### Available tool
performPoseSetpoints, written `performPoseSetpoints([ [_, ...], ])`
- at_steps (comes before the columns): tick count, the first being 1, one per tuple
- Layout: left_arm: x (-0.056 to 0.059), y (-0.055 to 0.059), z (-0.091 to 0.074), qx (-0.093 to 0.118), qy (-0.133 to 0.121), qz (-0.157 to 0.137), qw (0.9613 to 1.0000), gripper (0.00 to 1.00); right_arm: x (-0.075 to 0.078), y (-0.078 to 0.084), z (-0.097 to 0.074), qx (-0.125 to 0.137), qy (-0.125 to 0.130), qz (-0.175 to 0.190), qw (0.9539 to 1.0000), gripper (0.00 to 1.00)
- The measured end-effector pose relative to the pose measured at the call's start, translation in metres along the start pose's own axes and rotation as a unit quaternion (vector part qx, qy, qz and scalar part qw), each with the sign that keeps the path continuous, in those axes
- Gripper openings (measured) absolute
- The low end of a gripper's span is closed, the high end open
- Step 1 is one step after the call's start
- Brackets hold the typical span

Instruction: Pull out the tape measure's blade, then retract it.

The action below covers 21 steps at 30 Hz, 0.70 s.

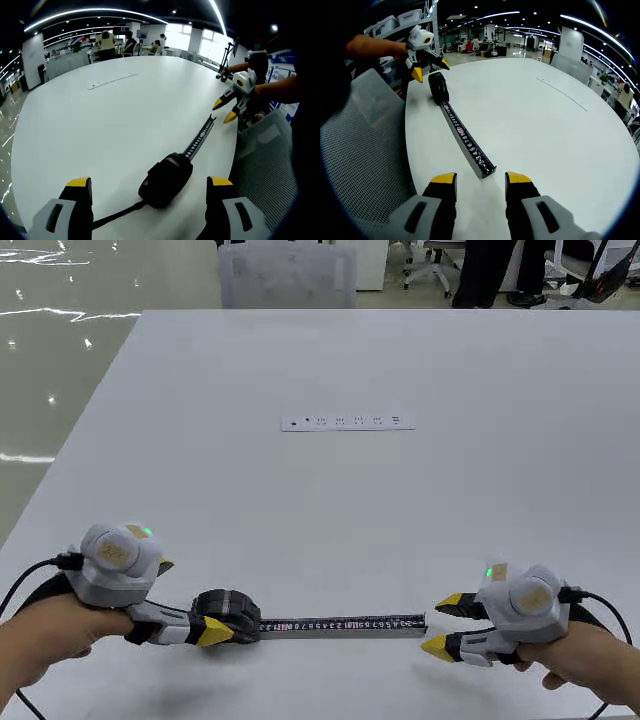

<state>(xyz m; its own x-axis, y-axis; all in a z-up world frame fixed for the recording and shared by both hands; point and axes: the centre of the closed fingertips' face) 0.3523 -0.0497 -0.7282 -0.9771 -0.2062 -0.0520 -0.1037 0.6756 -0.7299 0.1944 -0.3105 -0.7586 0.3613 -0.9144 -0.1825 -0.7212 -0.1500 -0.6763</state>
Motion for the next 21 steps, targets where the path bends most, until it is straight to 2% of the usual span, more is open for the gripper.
performPoseSetpoints([
  [2,0.003,0.003,-0.006,0.007,-0.007,0.006,0.9999,0.93,0.001,0.0,-0.008,0.015,0.012,-0.003,0.9998,0.45],
  [4,0.007,0.003,-0.01,0.017,-0.009,-0.004,0.9998,0.94,0.002,0.003,-0.013,0.018,0.016,0.007,0.9997,0.48],
  [7,0.004,0.002,-0.023,0.043,-0.054,-0.02,0.9974,0.94,0.005,0.011,-0.025,0.017,0.036,0.018,0.999,0.56],
  [9,0.005,0.003,-0.028,0.058,-0.061,-0.04,0.9956,0.94,0.008,0.013,-0.031,0.023,0.046,0.027,0.9983,0.61],
  [12,0.011,0.011,-0.034,0.065,-0.06,-0.052,0.9947,0.98,0.013,0.019,-0.041,0.031,0.058,0.043,0.9969,0.68],
  [14,0.013,0.018,-0.037,0.066,-0.061,-0.047,0.9948,1.0,0.018,0.022,-0.048,0.038,0.078,0.053,0.9948,0.75],
  [17,0.01,0.022,-0.046,0.078,-0.07,-0.056,0.9929,1.0,0.018,0.03,-0.058,0.044,0.085,0.053,0.994,0.87],
  [21,0.006,0.029,-0.053,0.073,-0.085,-0.051,0.9924,1.0,0.023,0.037,-0.071,0.056,0.097,0.073,0.991,0.92],
])
Point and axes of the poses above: the centre of the closed fingertips' face, and the gripper's own axes: z roughly forward along the fingers, x roughly to its right, y roughly out of its underside, and after that the axes turned 15 degrees about z, right-handed
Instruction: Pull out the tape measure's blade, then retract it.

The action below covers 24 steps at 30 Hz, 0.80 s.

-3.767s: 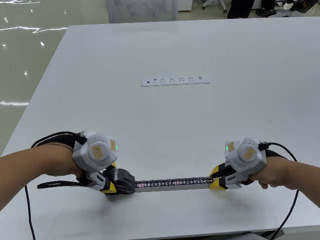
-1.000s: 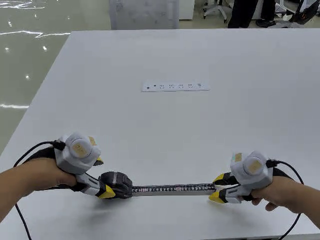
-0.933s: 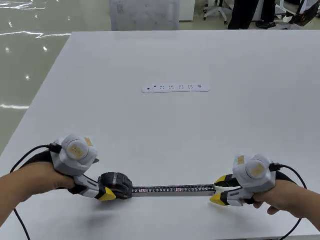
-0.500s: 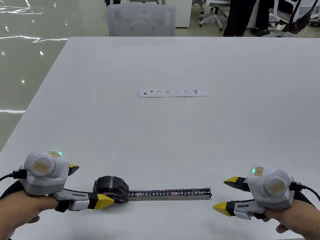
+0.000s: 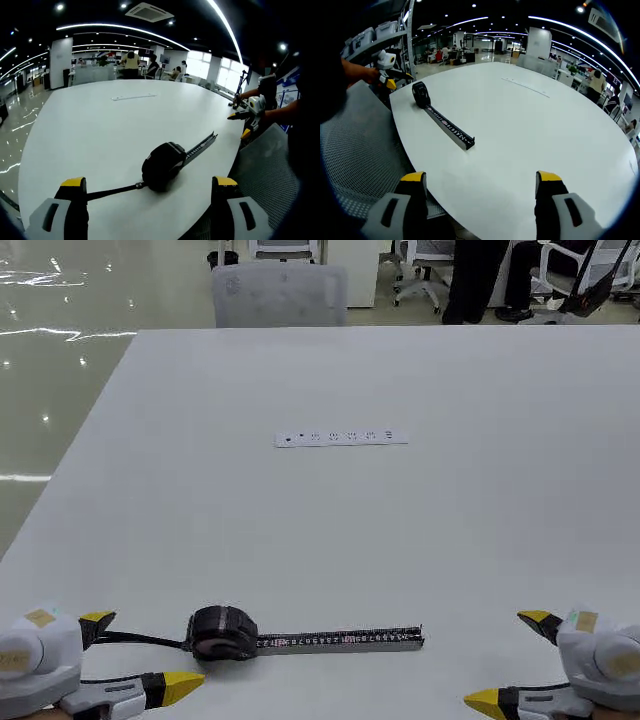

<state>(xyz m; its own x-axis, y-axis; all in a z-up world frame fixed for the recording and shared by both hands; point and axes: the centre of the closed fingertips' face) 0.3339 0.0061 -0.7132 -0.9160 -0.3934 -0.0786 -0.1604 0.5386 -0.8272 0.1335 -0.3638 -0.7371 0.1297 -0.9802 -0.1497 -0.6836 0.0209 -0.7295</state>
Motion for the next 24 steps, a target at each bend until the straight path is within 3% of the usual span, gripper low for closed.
performPoseSetpoints([
  [3,-0.003,0.001,-0.005,0.002,-0.01,0.01,0.9999,1.0,0.003,0.0,-0.011,0.012,0.004,0.006,0.9999,1.0],
  [6,-0.004,0.001,-0.009,0.009,-0.01,0.001,0.9999,1.0,0.012,0.003,-0.019,0.016,0.021,0.001,0.9997,1.0],
  [9,-0.003,0.004,-0.009,0.002,-0.005,0.002,1.0,1.0,0.016,0.005,-0.023,0.015,0.024,0.016,0.9995,1.0],
  [11,-0.004,0.006,-0.01,0.0,-0.007,0.002,1.0,1.0,0.019,0.005,-0.026,0.015,0.027,0.008,0.9995,1.0],
  [16,-0.006,-0.001,-0.012,0.009,-0.012,0.001,0.9999,1.0,0.014,-0.002,-0.026,0.021,0.009,-0.004,0.9997,1.0],
  [24,-0.007,-0.004,-0.01,0.009,-0.013,0.002,0.9999,1.0,0.013,-0.001,-0.022,0.013,0.012,-0.006,0.9998,1.0],
])
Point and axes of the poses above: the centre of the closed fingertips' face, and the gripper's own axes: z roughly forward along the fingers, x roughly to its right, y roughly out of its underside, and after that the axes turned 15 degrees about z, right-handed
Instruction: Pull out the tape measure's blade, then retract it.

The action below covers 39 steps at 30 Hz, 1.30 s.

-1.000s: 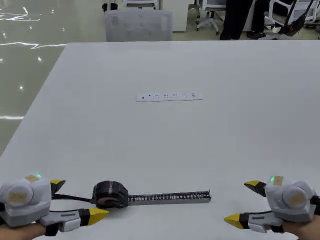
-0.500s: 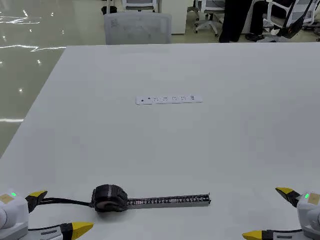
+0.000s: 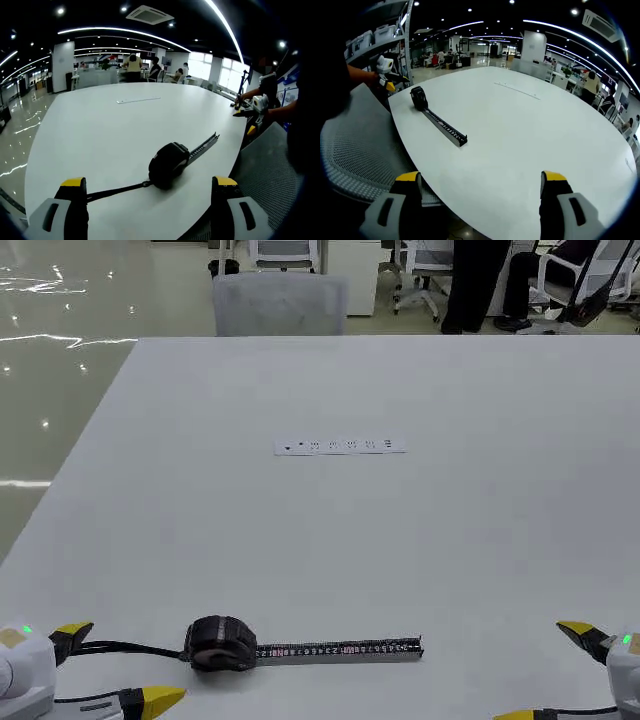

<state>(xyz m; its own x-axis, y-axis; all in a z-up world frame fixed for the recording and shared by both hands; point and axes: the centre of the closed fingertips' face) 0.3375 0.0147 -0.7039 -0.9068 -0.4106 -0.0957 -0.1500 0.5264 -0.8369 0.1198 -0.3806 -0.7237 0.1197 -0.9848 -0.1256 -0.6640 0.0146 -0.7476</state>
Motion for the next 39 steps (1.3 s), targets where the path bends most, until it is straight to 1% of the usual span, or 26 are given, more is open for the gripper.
performPoseSetpoints([
  [3,0.004,0.003,0.001,-0.004,0.004,0.003,1.0,1.0,0.001,0.005,0.001,-0.01,0.006,-0.008,0.9999,0.99],
  [7,0.009,0.004,0.002,-0.007,0.008,0.005,0.9999,1.0,-0.001,0.008,-0.001,-0.017,0.004,-0.014,0.9997,0.98],
  [14,0.01,0.003,0.004,-0.011,0.009,0.011,0.9998,1.0,0.001,0.012,-0.003,-0.023,0.004,-0.011,0.9997,0.98],
  [16,0.009,0.002,0.004,-0.011,0.007,0.012,0.9998,1.0,0.004,0.014,-0.005,-0.036,0.009,-0.022,0.9991,0.98],
  [17,0.008,0.002,0.004,-0.011,0.006,0.012,0.9998,1.0,0.004,0.014,-0.005,-0.038,0.01,-0.025,0.9989,0.98],
  [22,0.008,0.0,0.005,-0.012,0.005,0.012,0.9998,1.0,0.004,0.011,-0.005,-0.038,0.01,-0.027,0.9989,0.98],
  [24,0.009,0.0,0.005,-0.015,0.004,0.014,0.9998,1.0,0.004,0.01,-0.004,-0.038,0.008,-0.027,0.9989,0.98],
  [25,0.008,0.0,0.005,-0.019,0.001,0.014,0.9997,1.0,0.003,0.009,-0.004,-0.038,0.008,-0.028,0.9989,0.98],
  [27,0.007,-0.001,0.005,-0.018,-0.001,0.013,0.9998,1.0,0.004,0.008,-0.003,-0.038,0.008,-0.031,0.9987,0.98],
  [31,0.005,-0.006,0.007,-0.017,-0.012,-0.001,0.9998,1.0,0.001,0.003,-0.002,-0.04,0.003,-0.035,0.9986,0.95],
  [33,0.007,-0.008,0.009,-0.019,-0.014,-0.007,0.9997,1.0,-0.001,0.0,-0.002,-0.045,0.0,-0.041,0.9982,0.95],
  [39,0.017,-0.015,0.015,-0.028,-0.014,-0.009,0.9995,1.0,-0.002,-0.01,0.001,-0.055,-0.008,-0.061,0.9966,0.95],
])
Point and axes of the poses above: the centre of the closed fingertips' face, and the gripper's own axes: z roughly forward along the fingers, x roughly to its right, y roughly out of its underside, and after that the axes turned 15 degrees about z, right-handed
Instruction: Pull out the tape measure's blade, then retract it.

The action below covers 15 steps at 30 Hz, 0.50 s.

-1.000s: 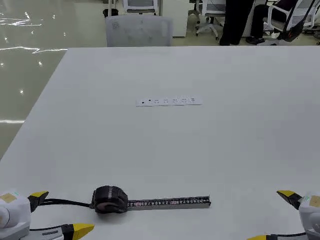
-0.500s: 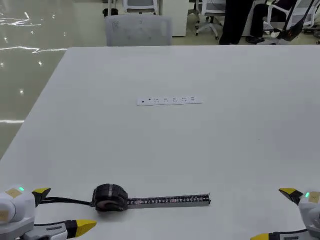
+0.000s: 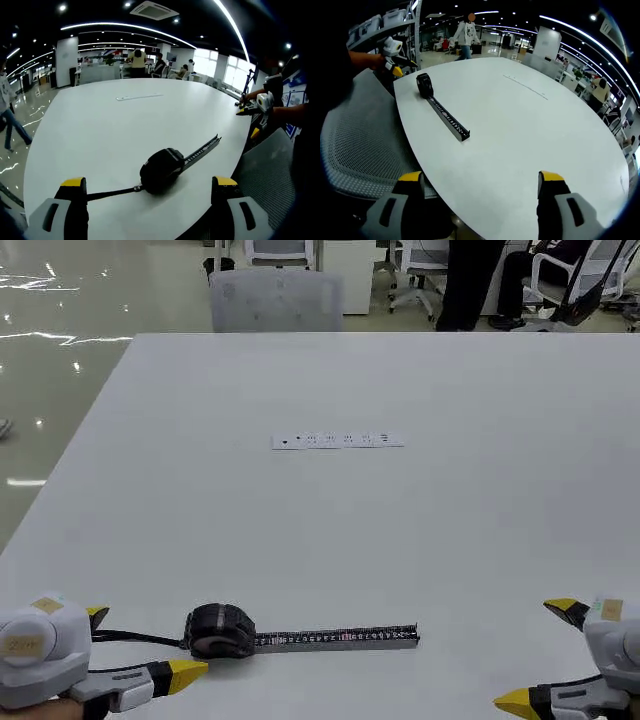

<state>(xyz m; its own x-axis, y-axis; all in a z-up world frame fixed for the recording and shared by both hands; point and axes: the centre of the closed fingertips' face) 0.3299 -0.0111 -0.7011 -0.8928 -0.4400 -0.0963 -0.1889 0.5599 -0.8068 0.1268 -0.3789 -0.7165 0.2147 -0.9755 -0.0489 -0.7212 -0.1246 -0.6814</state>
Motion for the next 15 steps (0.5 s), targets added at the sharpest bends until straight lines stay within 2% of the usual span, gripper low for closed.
performPoseSetpoints([
  [1,0.003,-0.002,0.002,-0.002,0.0,-0.005,1.0,1.0,0.0,-0.002,0.001,-0.005,-0.002,-0.006,1.0,0.95],
  [3,0.008,-0.003,0.004,-0.019,0.002,-0.023,0.9996,1.0,-0.002,-0.008,0.001,-0.008,-0.006,-0.012,0.9999,0.96],
  [10,0.019,-0.023,0.015,-0.015,-0.004,-0.029,0.9995,1.0,-0.007,-0.022,0.011,-0.014,-0.025,-0.034,0.999,0.95],
  [15,0.022,-0.026,0.023,-0.018,-0.019,-0.047,0.9986,1.0,-0.014,-0.028,0.021,-0.029,-0.05,-0.054,0.9968,0.95],
])
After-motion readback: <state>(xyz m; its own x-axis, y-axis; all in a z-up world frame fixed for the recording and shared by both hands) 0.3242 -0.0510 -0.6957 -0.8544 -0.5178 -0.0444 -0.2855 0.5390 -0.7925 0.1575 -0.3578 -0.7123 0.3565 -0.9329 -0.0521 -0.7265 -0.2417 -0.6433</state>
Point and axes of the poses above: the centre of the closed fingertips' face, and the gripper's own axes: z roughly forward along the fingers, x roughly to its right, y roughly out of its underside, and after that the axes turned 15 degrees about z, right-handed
